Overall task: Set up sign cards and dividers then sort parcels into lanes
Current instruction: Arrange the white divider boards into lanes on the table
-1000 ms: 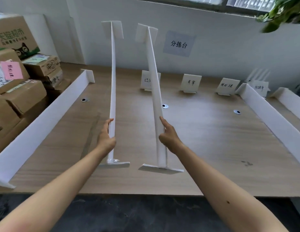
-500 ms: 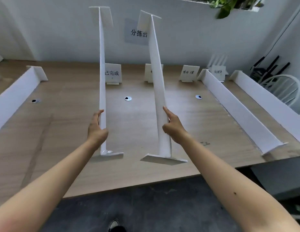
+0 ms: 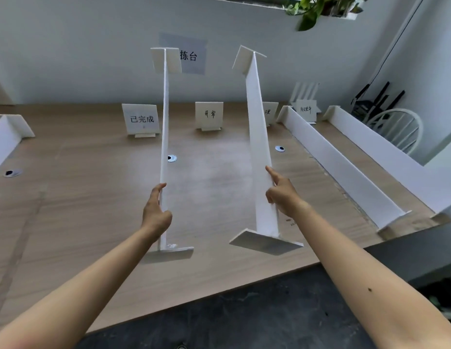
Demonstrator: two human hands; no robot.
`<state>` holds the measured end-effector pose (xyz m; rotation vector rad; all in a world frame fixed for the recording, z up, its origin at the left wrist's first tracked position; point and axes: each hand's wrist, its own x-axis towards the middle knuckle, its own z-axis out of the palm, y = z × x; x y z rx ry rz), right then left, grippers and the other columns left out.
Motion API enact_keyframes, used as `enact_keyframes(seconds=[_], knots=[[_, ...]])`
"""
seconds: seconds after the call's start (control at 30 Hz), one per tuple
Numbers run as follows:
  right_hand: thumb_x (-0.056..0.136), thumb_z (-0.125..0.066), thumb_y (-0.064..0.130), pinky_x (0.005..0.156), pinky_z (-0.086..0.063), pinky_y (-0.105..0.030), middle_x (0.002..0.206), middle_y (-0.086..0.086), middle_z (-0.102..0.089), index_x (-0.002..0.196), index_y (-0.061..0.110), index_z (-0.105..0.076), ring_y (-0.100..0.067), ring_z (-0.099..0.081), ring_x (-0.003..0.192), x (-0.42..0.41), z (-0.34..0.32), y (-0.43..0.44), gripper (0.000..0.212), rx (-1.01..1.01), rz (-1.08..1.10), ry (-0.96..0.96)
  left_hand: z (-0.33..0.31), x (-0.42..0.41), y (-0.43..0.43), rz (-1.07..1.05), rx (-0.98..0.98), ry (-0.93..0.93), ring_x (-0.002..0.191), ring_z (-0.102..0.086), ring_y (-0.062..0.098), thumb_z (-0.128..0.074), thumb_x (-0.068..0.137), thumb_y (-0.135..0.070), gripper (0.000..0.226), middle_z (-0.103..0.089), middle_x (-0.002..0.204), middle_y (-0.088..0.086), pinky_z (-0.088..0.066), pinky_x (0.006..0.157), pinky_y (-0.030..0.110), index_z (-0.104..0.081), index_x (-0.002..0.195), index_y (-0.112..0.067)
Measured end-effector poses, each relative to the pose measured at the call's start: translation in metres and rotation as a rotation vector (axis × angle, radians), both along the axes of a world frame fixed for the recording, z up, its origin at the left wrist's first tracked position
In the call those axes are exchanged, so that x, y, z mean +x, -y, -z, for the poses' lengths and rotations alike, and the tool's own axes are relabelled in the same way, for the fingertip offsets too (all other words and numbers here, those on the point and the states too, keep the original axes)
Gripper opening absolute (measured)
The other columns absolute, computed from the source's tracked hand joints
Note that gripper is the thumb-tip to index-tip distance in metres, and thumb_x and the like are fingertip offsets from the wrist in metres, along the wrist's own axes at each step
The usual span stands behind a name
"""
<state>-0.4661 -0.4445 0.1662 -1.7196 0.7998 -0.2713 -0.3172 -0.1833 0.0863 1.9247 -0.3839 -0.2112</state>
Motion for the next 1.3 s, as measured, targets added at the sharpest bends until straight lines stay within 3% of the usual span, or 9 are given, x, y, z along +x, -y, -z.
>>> enact_keyframes(seconds=[0.1, 0.33, 0.5, 0.7, 0.8, 0.9, 1.17, 1.23, 1.3], knots=[[0.075, -0.031, -0.024, 0.056, -0.038, -0.02, 0.146, -0.005, -0.04, 0.15, 0.013, -0.031, -0.011, -0.051, 0.084, 0.0, 0.006, 0.015, 0.083, 0.004, 0.015, -0.017, 0.003, -0.001, 0.01, 0.005, 0.01, -0.006, 0.121, -0.048, 0.022, -0.04, 0.072, 0.017, 0.077, -0.045, 0.14, 0.003, -0.039, 0.085, 0.022, -0.04, 0.138, -0.022], [0.074, -0.03, -0.024, 0.061, -0.038, -0.024, 0.152, -0.007, -0.032, 0.15, 0.012, -0.03, -0.017, -0.041, 0.11, 0.004, 0.02, 0.062, 0.084, 0.01, -0.014, -0.069, -0.001, -0.012, 0.047, 0.003, 0.068, 0.023, 0.125, -0.046, 0.021, -0.039, 0.072, 0.018, 0.078, -0.041, 0.145, 0.002, -0.036, 0.077, 0.014, -0.039, 0.14, -0.021], [0.074, -0.031, -0.023, 0.054, -0.035, -0.024, 0.15, -0.009, -0.034, 0.149, 0.013, -0.032, -0.025, -0.046, 0.115, 0.004, 0.029, 0.099, 0.083, 0.017, -0.058, -0.123, 0.009, -0.03, 0.077, -0.039, 0.071, -0.017, 0.111, -0.051, 0.02, -0.037, 0.072, 0.017, 0.08, -0.042, 0.145, 0.002, -0.038, 0.057, 0.0, -0.039, 0.139, -0.026], [0.074, -0.033, -0.024, 0.056, -0.041, -0.022, 0.152, -0.012, -0.033, 0.15, 0.011, -0.03, -0.022, -0.037, 0.131, 0.001, 0.04, 0.134, 0.083, -0.001, -0.129, -0.174, 0.023, -0.051, 0.106, -0.093, 0.063, -0.088, 0.102, -0.051, 0.015, -0.037, 0.074, 0.016, 0.079, -0.042, 0.144, -0.002, -0.041, 0.061, 0.008, -0.038, 0.14, -0.027], [0.075, -0.033, -0.024, 0.058, -0.04, -0.025, 0.15, -0.013, -0.034, 0.15, 0.01, -0.03, -0.02, -0.041, 0.123, -0.001, 0.048, 0.147, 0.082, 0.011, -0.141, -0.186, 0.032, -0.055, 0.117, -0.111, 0.039, -0.127, 0.102, -0.057, 0.023, -0.037, 0.072, 0.016, 0.08, -0.047, 0.141, 0.002, -0.044, 0.066, 0.017, -0.04, 0.138, -0.03], [0.076, -0.032, -0.024, 0.064, -0.04, -0.027, 0.15, -0.014, -0.034, 0.15, 0.01, -0.029, -0.029, -0.041, 0.132, -0.001, 0.056, 0.156, 0.082, 0.014, -0.161, -0.195, 0.039, -0.058, 0.122, -0.132, 0.045, -0.166, 0.115, -0.054, 0.027, -0.038, 0.073, 0.015, 0.08, -0.048, 0.14, 0.004, -0.047, 0.071, 0.02, -0.039, 0.138, -0.032], [0.076, -0.032, -0.022, 0.041, -0.039, -0.015, 0.153, -0.014, -0.03, 0.151, 0.01, -0.027, -0.027, -0.046, 0.122, -0.005, 0.084, 0.174, 0.081, -0.007, -0.21, -0.247, 0.055, -0.081, 0.133, -0.133, 0.107, -0.2, 0.117, -0.05, 0.022, -0.043, 0.078, 0.017, 0.076, -0.042, 0.142, 0.001, -0.044, 0.079, 0.023, -0.037, 0.141, -0.025], [0.076, -0.032, -0.02, 0.042, -0.039, -0.016, 0.154, -0.012, -0.029, 0.151, 0.013, -0.028, -0.027, -0.045, 0.125, -0.011, 0.095, 0.177, 0.082, -0.027, -0.215, -0.254, 0.062, -0.088, 0.131, -0.123, 0.142, -0.211, 0.114, -0.05, 0.019, -0.043, 0.076, 0.017, 0.077, -0.042, 0.144, 0.002, -0.044, 0.075, 0.02, -0.037, 0.14, -0.027], [0.076, -0.032, -0.017, 0.047, -0.04, -0.02, 0.155, -0.011, -0.029, 0.151, 0.016, -0.028, -0.028, -0.055, 0.109, -0.019, 0.106, 0.18, 0.082, -0.046, -0.243, -0.271, 0.071, -0.097, 0.128, -0.109, 0.186, -0.223, 0.105, -0.047, 0.013, -0.042, 0.076, 0.018, 0.079, -0.041, 0.145, 0.004, -0.042, 0.063, 0.009, -0.037, 0.14, -0.028]])
